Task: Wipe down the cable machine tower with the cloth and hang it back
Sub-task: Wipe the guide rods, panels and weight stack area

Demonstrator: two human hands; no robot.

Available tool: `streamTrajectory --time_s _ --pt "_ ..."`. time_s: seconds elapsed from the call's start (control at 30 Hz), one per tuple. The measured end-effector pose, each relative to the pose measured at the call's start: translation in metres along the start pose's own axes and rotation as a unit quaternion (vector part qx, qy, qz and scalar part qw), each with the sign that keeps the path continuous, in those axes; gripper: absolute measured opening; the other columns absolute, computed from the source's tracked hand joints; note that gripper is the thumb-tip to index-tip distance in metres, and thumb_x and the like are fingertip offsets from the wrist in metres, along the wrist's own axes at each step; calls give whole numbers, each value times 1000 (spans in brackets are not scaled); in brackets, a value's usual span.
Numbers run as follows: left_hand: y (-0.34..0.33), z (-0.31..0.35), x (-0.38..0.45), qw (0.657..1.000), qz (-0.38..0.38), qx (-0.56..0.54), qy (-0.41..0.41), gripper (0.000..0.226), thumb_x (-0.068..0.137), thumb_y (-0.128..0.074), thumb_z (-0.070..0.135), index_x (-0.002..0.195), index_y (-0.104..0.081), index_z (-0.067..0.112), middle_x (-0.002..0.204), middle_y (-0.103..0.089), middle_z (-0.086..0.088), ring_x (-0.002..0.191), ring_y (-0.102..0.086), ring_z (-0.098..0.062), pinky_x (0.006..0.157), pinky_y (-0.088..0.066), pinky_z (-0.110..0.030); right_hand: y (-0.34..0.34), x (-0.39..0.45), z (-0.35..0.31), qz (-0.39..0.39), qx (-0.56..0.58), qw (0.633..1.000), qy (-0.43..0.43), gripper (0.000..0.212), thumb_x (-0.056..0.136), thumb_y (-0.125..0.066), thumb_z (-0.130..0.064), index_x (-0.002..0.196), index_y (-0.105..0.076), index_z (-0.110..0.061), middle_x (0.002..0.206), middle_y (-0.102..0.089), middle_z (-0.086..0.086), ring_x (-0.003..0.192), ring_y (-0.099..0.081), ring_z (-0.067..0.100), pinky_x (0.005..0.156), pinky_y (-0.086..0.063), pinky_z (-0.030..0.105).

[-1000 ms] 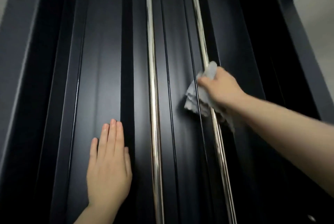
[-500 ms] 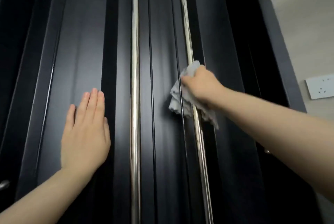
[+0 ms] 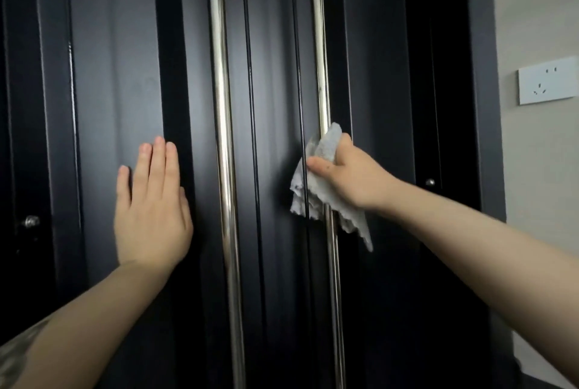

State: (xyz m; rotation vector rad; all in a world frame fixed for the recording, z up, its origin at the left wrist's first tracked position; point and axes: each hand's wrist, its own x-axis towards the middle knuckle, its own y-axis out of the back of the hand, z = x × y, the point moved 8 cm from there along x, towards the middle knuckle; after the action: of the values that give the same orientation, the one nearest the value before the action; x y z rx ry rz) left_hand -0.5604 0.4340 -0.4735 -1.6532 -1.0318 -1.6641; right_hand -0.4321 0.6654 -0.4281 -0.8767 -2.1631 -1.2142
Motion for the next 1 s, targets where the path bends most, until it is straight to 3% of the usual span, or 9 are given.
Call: streamTrajectory --time_s 0.07,0.13,0.2,0.27,0.43,0.53,0.63,0.8,1.0 --pt "0 0 0 1000 1 1 4 60 97 -30 16 154 -16 2 160 -18 -16 149 -14 -30 120 -7 -45 2 9 1 -13 64 998 -12 55 85 -51 -51 116 -48 -5 104 -64 4 97 -64 19 90 -51 43" --pt "1 1 0 1000 1 -5 5 59 99 -33 13 154 -15 3 161 -18 -16 149 -14 -29 120 -5 -43 -3 7 3 33 137 990 -4 48 89 -51 -45 116 -48 -7 100 -59 -3 98 -61 15 89 -50 35" --pt "2 2 -4 1000 -6 -19 18 60 100 -39 8 155 -14 3 161 -16 -14 150 -13 -28 121 -3 -40 -18 -19 11 103 175 979 1 37 95 -49 -36 119 -44 -9 93 -54 -9 91 -57 7 78 -46 15" --pt "0 1 -24 998 -24 -31 46 60 101 -39 8 155 -13 3 162 -14 -14 150 -10 -26 121 0 -39 -40 -56 26 132 193 972 -7 34 96 -48 -32 124 -41 -14 89 -55 -12 83 -57 0 68 -44 6" --pt "-8 -5 -84 997 -61 -27 33 60 100 -27 23 155 -12 3 162 -12 -13 150 -6 -22 120 3 -37 -89 -120 66 46 188 979 -64 25 96 -49 -33 116 -42 -21 93 -65 -5 87 -63 6 79 -53 33" --pt "-9 -5 -88 997 -53 -28 39 60 99 -27 23 154 -15 1 161 -16 -14 149 -12 -27 120 3 -37 -72 -103 57 -2 168 985 -49 26 95 -51 -33 113 -46 -15 91 -65 -5 84 -65 6 78 -52 29" --pt "-8 -4 -87 998 -43 -35 38 60 99 -27 23 153 -16 1 160 -19 -16 149 -14 -28 120 3 -37 -43 -70 38 31 152 988 -10 29 95 -49 -37 114 -47 -15 89 -65 -5 83 -65 6 75 -52 23" --pt "-8 -4 -87 998 -47 -29 35 60 100 -27 23 155 -11 4 162 -15 -14 150 -7 -24 120 9 -33 -76 -100 56 95 308 947 -15 34 97 -50 -26 129 -46 -17 102 -62 -9 99 -61 5 89 -49 22" --pt "-8 -2 -89 997 -57 -30 38 60 103 -34 15 156 -5 7 163 -7 -11 151 -2 -25 119 8 -38 -112 -149 87 -17 300 951 -72 19 99 -42 -31 110 -53 -19 90 -65 -5 88 -64 6 88 -50 26"
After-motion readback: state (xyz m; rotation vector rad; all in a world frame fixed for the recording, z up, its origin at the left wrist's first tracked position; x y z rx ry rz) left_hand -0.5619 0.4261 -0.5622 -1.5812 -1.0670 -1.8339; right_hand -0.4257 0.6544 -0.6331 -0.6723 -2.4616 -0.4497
